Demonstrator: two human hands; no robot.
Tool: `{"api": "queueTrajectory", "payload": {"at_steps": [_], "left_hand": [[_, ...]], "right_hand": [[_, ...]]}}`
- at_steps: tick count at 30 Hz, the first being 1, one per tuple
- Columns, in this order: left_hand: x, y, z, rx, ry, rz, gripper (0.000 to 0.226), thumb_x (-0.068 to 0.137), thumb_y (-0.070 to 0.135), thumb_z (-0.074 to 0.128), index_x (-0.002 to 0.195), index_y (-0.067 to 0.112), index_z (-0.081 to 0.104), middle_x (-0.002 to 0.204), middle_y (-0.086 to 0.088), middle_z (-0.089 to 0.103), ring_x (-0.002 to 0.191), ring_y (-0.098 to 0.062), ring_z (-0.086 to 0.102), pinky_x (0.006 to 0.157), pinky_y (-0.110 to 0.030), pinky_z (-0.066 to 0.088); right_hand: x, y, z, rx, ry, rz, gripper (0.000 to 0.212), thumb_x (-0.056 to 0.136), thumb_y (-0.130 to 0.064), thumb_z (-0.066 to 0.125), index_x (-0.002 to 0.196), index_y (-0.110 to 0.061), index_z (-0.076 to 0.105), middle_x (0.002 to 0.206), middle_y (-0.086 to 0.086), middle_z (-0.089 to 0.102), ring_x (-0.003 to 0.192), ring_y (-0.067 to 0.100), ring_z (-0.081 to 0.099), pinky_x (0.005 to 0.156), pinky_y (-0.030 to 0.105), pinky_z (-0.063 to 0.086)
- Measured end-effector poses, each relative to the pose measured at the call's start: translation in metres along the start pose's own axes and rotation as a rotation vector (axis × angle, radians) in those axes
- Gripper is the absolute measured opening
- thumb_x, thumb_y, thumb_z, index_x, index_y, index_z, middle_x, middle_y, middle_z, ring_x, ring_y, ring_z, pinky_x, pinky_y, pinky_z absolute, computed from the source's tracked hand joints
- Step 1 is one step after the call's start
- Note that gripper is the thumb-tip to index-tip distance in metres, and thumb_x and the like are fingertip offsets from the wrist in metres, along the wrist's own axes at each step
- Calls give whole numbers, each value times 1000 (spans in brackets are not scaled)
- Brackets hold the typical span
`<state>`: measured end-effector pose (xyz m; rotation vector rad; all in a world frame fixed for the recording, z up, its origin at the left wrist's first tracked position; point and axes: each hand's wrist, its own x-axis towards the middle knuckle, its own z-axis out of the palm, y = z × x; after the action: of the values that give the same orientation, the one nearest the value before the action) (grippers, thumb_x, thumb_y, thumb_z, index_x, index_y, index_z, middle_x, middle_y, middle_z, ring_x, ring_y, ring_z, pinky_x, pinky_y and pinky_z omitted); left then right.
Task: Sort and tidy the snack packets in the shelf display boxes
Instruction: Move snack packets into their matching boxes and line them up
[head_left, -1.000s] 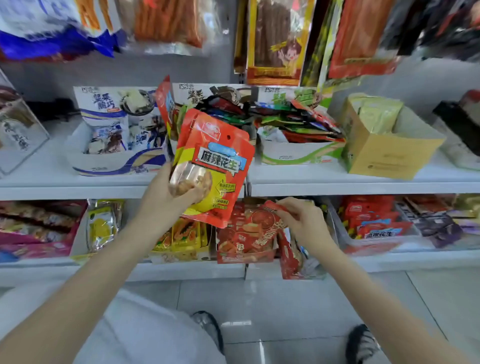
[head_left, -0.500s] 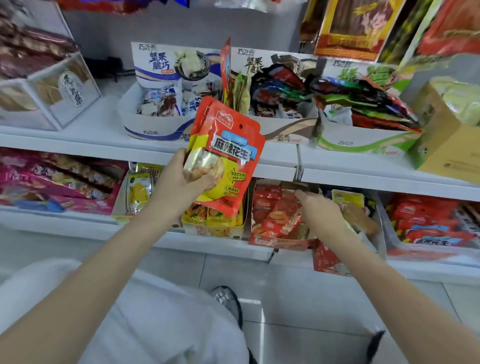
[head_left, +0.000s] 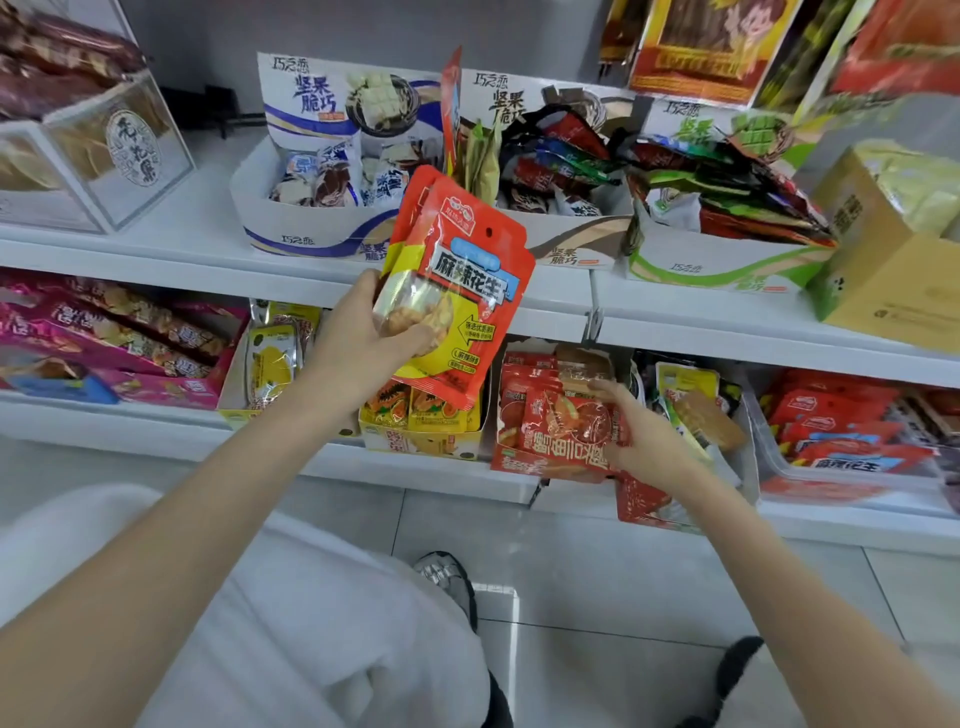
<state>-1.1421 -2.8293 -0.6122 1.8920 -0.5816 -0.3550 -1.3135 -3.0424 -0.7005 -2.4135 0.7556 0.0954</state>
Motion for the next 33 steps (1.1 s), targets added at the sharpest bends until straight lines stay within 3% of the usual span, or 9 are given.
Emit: {"api": "queueTrajectory", "payload": {"at_steps": [2, 5, 7, 10, 15, 19, 26, 29, 33], "left_hand": [[-1, 1, 1, 5, -3, -1, 34, 79, 11, 67, 104, 22, 47, 86, 11, 59, 78, -7, 58, 73, -26, 47], [-1, 2, 2, -10, -10, -6, 34, 79, 11, 67, 105, 21, 48, 87, 10, 61, 81, -8, 60, 76, -31, 48], [-1, 2, 2, -19, -14, -2, 34, 80, 11, 67, 106, 21, 48, 88, 10, 61, 81, -8, 60, 77, -31, 49], [0, 1, 2, -23, -22, 4, 35, 80, 10, 67, 106, 22, 47, 89, 12, 61, 82, -6, 61, 75, -27, 49], [0, 0, 3, -32, -29, -6, 36, 80, 10, 67, 107, 22, 47, 91, 10, 61, 87, -11, 62, 78, -29, 50], [2, 0, 1, -23, -6, -4, 35, 80, 11, 66, 107, 23, 47, 89, 11, 60, 82, -8, 60, 77, -28, 49], [7, -3, 2, -20, -17, 9, 35, 80, 12, 67, 107, 23, 47, 86, 13, 59, 78, -2, 59, 70, -22, 49], [7, -5, 5, -23, -33, -1, 36, 79, 12, 68, 106, 23, 48, 88, 11, 60, 82, -8, 60, 73, -25, 49], [8, -8, 6, -33, -36, -2, 35, 78, 11, 69, 104, 24, 48, 88, 11, 61, 79, -5, 59, 69, -19, 49]], "right_hand": [[4, 3, -2, -41, 0, 24, 43, 81, -6, 61, 120, -20, 52, 96, -3, 57, 62, 13, 52, 50, 15, 40], [5, 2, 2, 162, 224, 80, 13, 84, -10, 64, 97, -14, 64, 102, 2, 61, 76, 15, 58, 62, 24, 50], [4, 1, 3, 592, 298, 193, 23, 83, -1, 62, 102, -14, 59, 101, 12, 61, 84, 24, 61, 73, 42, 55], [0, -3, 8, 1106, 143, 283, 47, 81, 11, 58, 115, -19, 48, 102, 17, 58, 86, 30, 62, 78, 51, 54], [21, -14, 32, 548, 298, 144, 53, 80, 4, 62, 124, -18, 43, 113, 1, 55, 110, 24, 55, 91, 42, 50], [39, -23, 58, 234, 359, 13, 54, 83, 9, 54, 128, -18, 41, 127, 11, 47, 111, 25, 52, 85, 26, 40], [37, -6, 81, -161, 198, -2, 17, 88, -20, 58, 93, -5, 65, 85, 12, 65, 90, 30, 58, 76, 36, 49], [33, -6, 71, -11, 306, 12, 18, 88, -17, 58, 100, -3, 60, 84, 9, 63, 86, 29, 59, 69, 31, 44], [49, -18, 66, 169, 394, 43, 51, 86, -15, 61, 130, -13, 34, 117, 13, 55, 97, 29, 59, 75, 38, 50]]}}
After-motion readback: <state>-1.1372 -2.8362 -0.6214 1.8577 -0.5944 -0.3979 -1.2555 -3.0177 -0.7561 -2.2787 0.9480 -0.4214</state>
